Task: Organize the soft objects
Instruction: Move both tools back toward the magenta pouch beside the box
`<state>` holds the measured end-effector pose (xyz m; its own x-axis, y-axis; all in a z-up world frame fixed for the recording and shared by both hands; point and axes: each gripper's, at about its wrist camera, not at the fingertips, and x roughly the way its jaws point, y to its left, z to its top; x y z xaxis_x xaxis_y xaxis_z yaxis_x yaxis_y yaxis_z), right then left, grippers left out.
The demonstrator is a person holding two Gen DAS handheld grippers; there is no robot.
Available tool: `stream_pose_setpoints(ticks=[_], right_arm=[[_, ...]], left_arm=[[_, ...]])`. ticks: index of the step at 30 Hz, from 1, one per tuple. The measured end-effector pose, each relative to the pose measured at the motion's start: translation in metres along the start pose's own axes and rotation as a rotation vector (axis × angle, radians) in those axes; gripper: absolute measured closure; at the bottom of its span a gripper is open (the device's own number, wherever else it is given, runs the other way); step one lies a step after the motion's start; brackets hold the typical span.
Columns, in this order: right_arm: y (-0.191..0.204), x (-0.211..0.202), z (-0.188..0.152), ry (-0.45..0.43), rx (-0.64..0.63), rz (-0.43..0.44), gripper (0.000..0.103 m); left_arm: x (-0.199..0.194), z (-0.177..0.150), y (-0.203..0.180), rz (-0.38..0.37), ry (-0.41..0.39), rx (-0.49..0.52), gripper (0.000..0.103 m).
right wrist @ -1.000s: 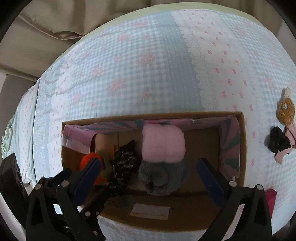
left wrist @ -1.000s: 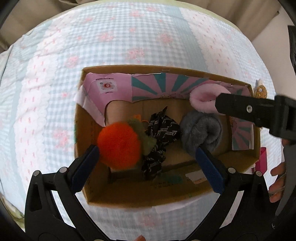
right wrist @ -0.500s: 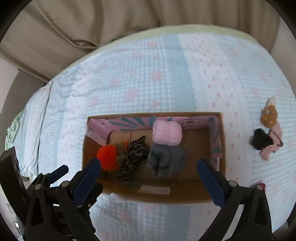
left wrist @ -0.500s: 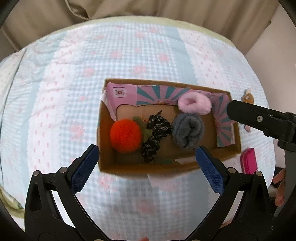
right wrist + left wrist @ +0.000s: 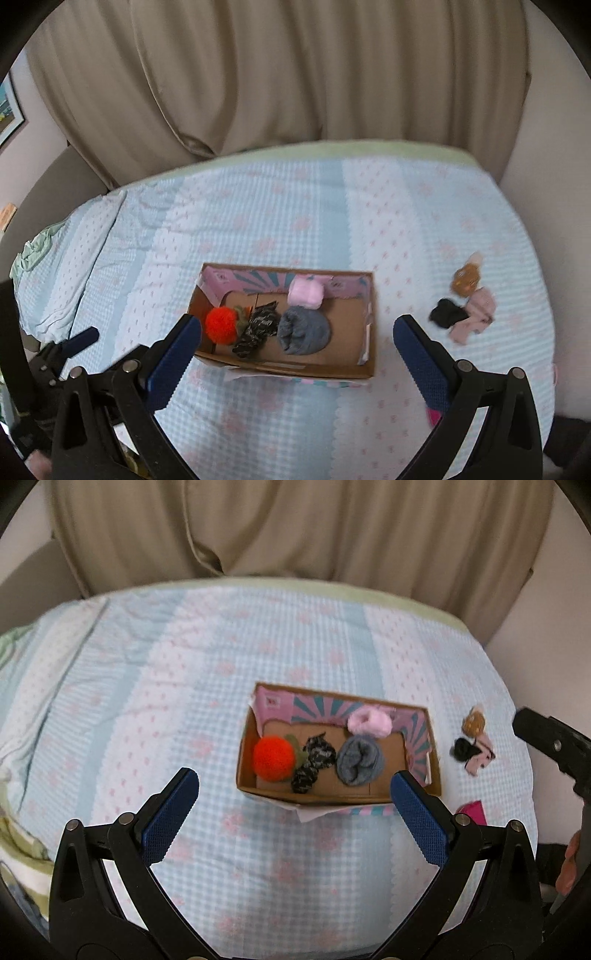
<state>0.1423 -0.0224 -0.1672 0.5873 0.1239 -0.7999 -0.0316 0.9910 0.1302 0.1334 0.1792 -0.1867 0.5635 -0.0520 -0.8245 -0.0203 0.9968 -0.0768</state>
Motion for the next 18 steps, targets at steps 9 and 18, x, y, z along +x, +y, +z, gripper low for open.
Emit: stream_pose_setpoints(ticks=[9, 18], right_arm=[[-0.029, -0.058, -0.007, -0.141, -0.046, -0.045, 0.0], [-0.123, -0.086, -0.02, -0.164, -0.122, -0.024, 0.0]], left_arm=[[-0.038, 0.0, -0.044, 0.001, -0.074, -0.024, 0.0], [-0.047, -0.018, -0.125, 0.018, -0.083, -0.095, 0.0]])
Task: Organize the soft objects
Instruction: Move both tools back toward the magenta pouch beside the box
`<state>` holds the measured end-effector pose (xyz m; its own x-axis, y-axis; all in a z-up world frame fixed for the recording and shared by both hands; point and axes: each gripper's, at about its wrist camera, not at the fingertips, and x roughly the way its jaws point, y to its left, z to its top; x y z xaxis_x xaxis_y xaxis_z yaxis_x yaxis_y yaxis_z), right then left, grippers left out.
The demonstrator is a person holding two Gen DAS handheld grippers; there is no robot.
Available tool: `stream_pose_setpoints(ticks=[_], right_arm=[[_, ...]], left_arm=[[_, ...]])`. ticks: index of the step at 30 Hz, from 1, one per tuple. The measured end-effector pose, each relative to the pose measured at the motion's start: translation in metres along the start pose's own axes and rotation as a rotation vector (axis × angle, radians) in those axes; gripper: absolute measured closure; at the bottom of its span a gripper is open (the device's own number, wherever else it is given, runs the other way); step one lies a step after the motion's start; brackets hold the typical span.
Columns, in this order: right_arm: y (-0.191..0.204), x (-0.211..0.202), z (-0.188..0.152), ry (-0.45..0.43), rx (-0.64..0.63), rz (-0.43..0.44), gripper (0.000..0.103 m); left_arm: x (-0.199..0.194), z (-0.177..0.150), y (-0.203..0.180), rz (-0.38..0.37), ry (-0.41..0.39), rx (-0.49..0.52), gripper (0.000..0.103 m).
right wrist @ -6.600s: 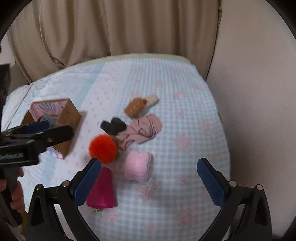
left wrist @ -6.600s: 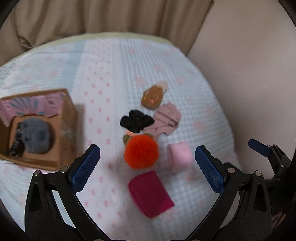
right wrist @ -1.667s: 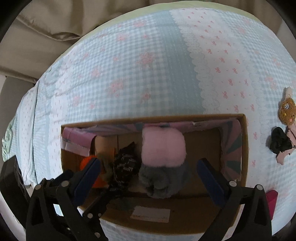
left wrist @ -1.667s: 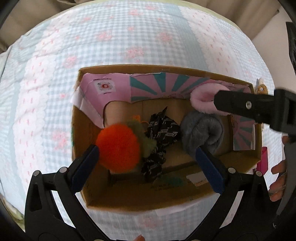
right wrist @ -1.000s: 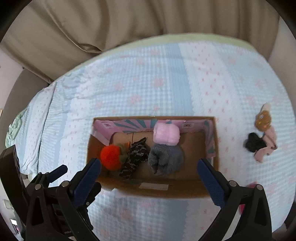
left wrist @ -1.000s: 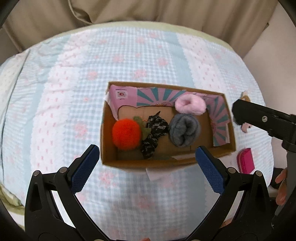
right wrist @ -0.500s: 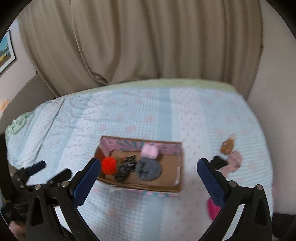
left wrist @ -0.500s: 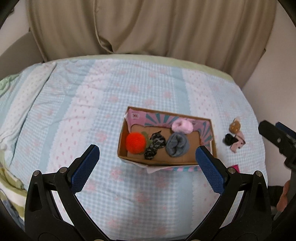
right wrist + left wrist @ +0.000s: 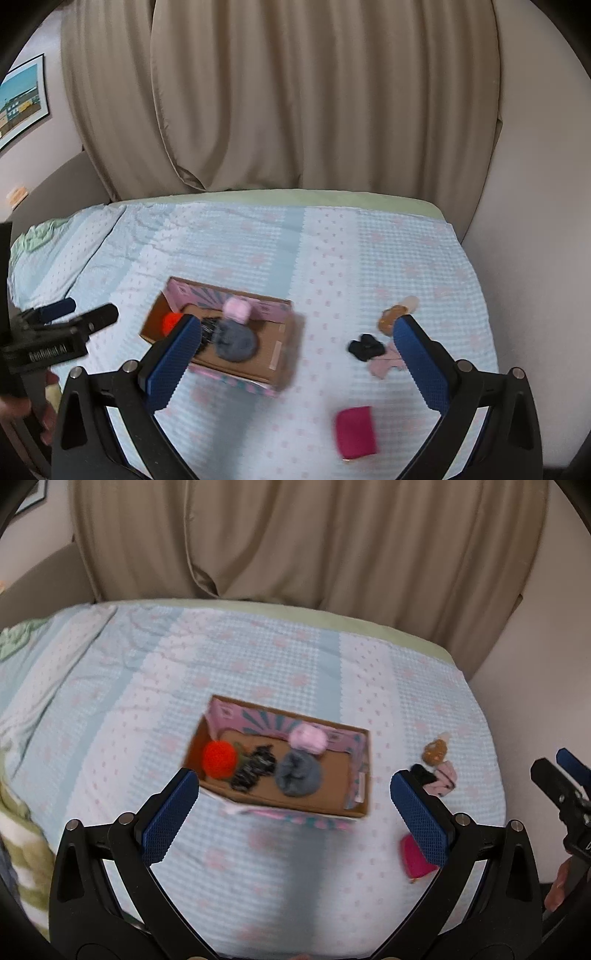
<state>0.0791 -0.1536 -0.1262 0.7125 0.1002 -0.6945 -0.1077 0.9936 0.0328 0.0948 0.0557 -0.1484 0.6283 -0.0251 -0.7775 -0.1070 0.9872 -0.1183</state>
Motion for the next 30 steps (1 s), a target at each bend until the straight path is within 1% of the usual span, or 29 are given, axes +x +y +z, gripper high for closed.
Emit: stream_pose_setpoints(ticks=[4, 6, 10, 13, 17, 22, 26, 28, 30], right_arm=[[-0.051, -0.001, -0.009, 0.003, -0.045, 0.016, 0.0], [-0.076, 0.003, -0.015, 0.014, -0.067, 0.028, 0.0], [-0.12, 0.019, -0.027, 0.052, -0.118, 0.046, 0.0], [-0.146, 0.039, -0.035, 0.095, -0.146, 0.058, 0.0], [-0.174, 0.069, -0.045, 0.126, -0.174, 0.092, 0.0], [-0.203, 0.112, -0.059, 0.173, -0.183, 0.12, 0.0], [-0.217, 0.147, -0.072, 0.208, -0.18, 0.144, 0.0], [-0.223, 0.167, -0.08, 0.228, -0.182, 0.161, 0.0], [-0.227, 0.19, -0.091, 0.248, -0.195, 0.178, 0.0]], left_arm=[[0.011, -0.019, -0.045, 0.026, 0.023, -0.012, 0.0], [0.02, -0.033, -0.068, 0.027, 0.047, -0.029, 0.0], [0.043, -0.062, -0.106, 0.0, 0.117, -0.066, 0.0], [0.063, -0.083, -0.13, 0.001, 0.174, -0.079, 0.0], [0.092, -0.113, -0.159, 0.008, 0.235, -0.084, 0.0], [0.13, -0.142, -0.188, 0.004, 0.288, -0.099, 0.0], [0.163, -0.163, -0.208, -0.009, 0.33, -0.109, 0.0], [0.183, -0.176, -0.219, -0.006, 0.351, -0.095, 0.0], [0.202, -0.188, -0.224, -0.005, 0.381, -0.096, 0.0]])
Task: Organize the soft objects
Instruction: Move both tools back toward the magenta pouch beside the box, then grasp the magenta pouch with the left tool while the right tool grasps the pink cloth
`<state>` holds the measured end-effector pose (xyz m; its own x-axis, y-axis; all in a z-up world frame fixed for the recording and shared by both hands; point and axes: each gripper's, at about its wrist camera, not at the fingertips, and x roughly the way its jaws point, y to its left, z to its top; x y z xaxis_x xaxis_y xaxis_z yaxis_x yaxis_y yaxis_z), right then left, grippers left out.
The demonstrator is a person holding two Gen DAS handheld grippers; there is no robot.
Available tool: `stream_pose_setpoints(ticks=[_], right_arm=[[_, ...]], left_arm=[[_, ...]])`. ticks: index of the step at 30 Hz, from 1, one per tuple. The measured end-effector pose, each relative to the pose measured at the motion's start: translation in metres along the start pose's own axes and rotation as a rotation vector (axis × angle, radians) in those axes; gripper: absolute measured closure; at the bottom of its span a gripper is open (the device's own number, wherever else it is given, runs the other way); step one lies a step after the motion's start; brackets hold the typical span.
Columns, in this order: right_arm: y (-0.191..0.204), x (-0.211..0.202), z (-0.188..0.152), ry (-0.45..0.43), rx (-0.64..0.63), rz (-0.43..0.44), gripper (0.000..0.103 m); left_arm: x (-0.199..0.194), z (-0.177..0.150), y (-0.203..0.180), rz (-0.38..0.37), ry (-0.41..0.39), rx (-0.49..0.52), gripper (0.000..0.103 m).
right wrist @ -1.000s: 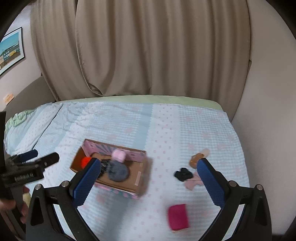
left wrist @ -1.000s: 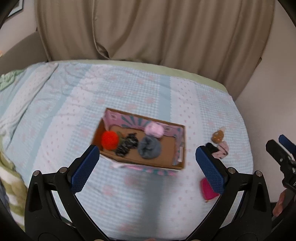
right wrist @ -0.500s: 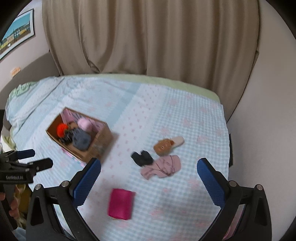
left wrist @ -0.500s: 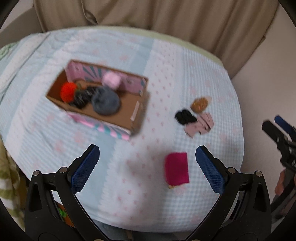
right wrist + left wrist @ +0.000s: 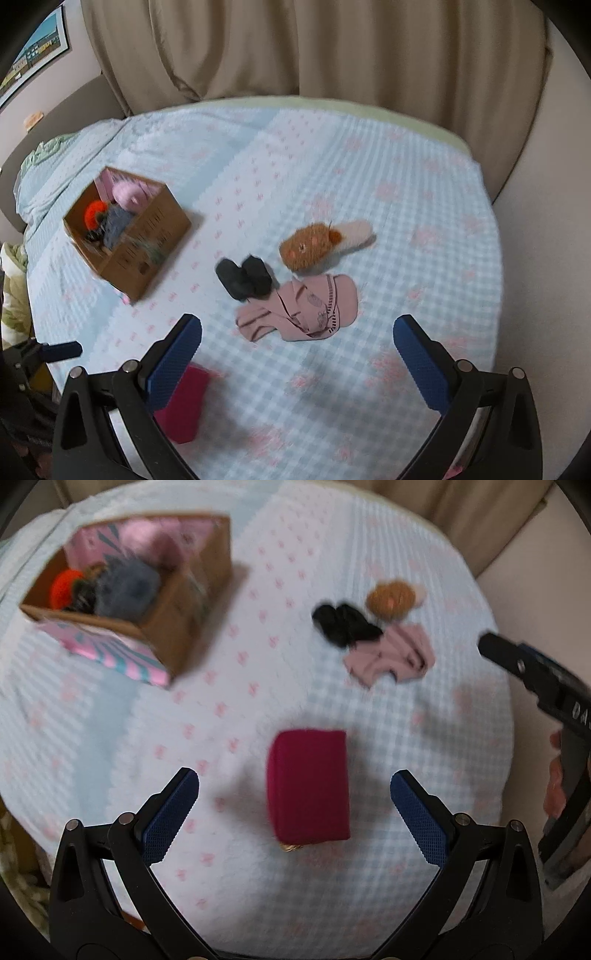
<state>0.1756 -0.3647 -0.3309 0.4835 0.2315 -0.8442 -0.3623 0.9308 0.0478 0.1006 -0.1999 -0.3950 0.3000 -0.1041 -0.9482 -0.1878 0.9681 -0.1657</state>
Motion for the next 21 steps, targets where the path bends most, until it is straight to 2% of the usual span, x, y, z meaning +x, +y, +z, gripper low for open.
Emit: stream_pose_setpoints(ticks=[7, 10, 11, 16, 18, 20, 21], right_arm=[[-0.012, 0.076, -0.013, 0.066, -0.07, 0.04, 0.0], [-0.015, 0.101, -0.015, 0.087, -0.079, 0.058, 0.0], [-0.015, 0.108, -0.015, 0.092, -0.083, 0.062, 0.0], [-0.013, 0.137, -0.014, 0.108, -0.111, 0.07, 0.0], [-0.009, 0.14, -0.013, 0.093, -0.14, 0.048, 0.0], [-0.005, 0.14, -0.014, 0.079, -0.16, 0.034, 0.001], [-0.004, 0.139, -0.015, 0.073, -0.165, 0.027, 0.005]], left_arm=[[0.063, -0.013, -0.004, 0.007, 0.062, -0.022, 0.001], [0.086, -0.018, -0.008, 0.018, 0.089, -0.023, 0.005], [0.091, -0.019, -0.009, 0.017, 0.097, -0.025, 0.008], [0.103, -0.021, -0.021, 0.074, 0.082, 0.035, 0.009], [0.104, -0.02, -0.023, 0.084, 0.074, 0.043, 0.017], [0.103, -0.016, -0.024, 0.082, 0.062, 0.051, 0.034], [0.102, -0.013, -0.026, 0.082, 0.06, 0.056, 0.037]])
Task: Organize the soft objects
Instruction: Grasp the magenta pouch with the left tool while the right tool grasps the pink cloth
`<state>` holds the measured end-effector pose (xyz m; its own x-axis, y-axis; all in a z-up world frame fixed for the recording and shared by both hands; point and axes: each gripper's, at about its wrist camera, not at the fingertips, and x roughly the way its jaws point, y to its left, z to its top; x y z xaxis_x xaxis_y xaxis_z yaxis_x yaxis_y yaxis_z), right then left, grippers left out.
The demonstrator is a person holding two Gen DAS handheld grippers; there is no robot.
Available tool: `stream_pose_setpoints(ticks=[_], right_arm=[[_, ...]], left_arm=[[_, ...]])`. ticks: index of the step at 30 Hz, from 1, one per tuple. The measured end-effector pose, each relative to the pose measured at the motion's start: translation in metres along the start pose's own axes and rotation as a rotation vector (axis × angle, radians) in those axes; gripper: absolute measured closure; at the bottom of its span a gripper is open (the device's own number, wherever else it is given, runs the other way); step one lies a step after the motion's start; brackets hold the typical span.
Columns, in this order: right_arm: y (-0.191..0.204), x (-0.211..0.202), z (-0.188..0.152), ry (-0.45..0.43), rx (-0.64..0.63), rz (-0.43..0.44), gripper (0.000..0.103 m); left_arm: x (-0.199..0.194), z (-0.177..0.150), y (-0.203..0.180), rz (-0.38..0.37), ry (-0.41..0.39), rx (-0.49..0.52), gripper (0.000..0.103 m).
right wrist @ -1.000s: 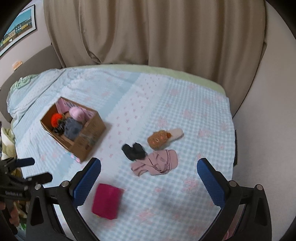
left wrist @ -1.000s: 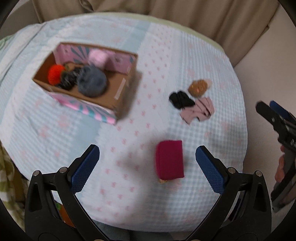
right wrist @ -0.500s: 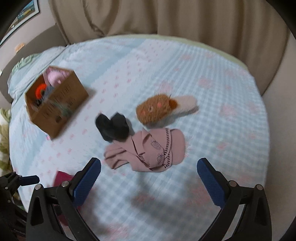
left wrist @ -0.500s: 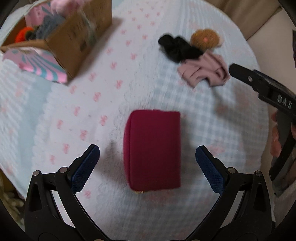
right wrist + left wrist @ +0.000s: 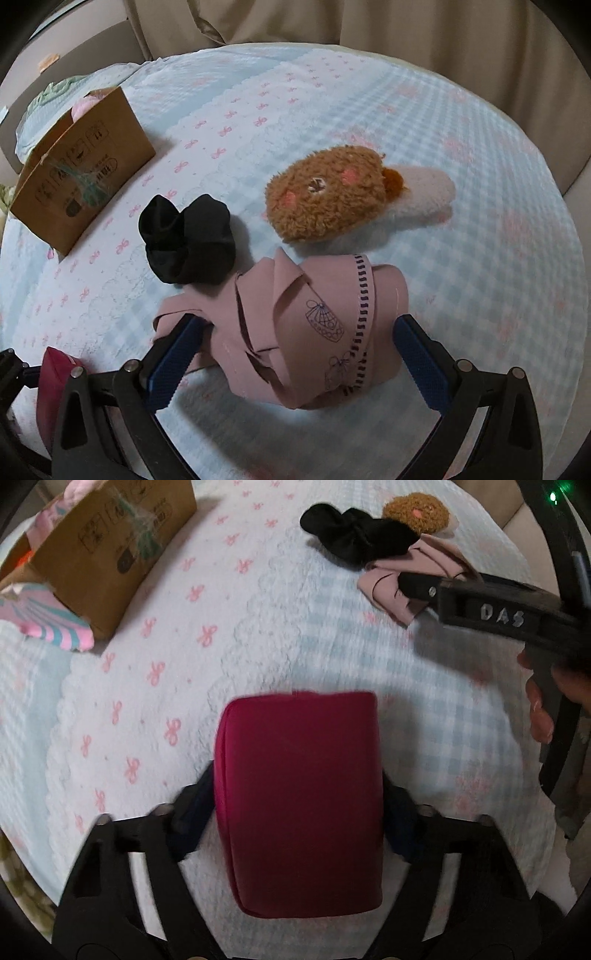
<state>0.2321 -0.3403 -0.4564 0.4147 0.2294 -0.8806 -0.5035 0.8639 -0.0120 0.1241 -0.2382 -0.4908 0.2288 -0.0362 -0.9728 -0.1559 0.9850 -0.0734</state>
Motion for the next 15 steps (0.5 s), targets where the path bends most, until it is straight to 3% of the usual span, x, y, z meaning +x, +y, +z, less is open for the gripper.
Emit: stream_pose_setpoints(ticks=[5, 8, 15], right_arm=[[0.003, -0.005, -0.001, -0.007, -0.021, -0.021, 0.044], [0.005, -0.007, 0.001, -0.011, -0.016, -0.028, 0.06], [0.007, -0.02, 0.004, -0.021, 0.04, -0.038, 0.074]], left_arm=[[-0.005, 0.01, 0.006, -0.019, 0.002, 0.004, 0.051], [-0.008, 0.017, 0.009, -0.029, 0.006, -0.005, 0.056], [-0.025, 0.035, 0.025, -0.056, -0.021, -0.008, 0.06]])
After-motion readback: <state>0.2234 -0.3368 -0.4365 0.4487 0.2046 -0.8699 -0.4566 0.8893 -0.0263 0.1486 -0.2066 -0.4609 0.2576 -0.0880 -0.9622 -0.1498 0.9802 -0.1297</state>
